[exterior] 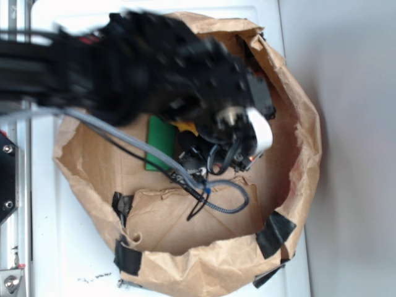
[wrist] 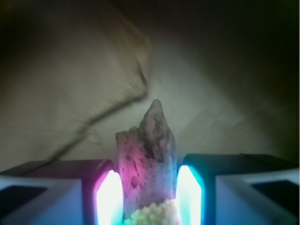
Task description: Grab the wood chip.
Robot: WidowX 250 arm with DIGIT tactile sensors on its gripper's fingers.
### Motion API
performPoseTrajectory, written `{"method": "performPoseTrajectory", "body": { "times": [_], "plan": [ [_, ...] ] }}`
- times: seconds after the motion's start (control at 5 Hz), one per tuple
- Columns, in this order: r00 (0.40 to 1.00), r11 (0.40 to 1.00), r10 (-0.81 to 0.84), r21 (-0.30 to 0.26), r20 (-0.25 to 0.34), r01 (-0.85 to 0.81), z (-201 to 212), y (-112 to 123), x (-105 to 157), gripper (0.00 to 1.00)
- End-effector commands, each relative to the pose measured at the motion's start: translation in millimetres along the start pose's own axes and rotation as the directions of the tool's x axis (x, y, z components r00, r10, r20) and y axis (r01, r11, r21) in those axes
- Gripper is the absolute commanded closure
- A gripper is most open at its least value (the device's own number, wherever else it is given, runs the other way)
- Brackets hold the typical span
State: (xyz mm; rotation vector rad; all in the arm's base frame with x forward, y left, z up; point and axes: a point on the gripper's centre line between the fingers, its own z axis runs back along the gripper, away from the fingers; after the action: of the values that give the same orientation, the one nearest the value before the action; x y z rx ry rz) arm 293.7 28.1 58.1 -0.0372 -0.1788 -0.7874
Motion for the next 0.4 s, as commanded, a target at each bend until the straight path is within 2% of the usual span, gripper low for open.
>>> {"method": "performPoseTrajectory", "body": {
  "times": [0.0, 0.2],
  "plan": [
    [0.982, 1.0, -0.003, -0.025, 0.189, 0.008, 88, 0, 20, 1.0],
    [0.977, 0.999, 0.007, -0.045, 0.212, 0.003, 105, 0, 21, 1.0]
  ]
}}
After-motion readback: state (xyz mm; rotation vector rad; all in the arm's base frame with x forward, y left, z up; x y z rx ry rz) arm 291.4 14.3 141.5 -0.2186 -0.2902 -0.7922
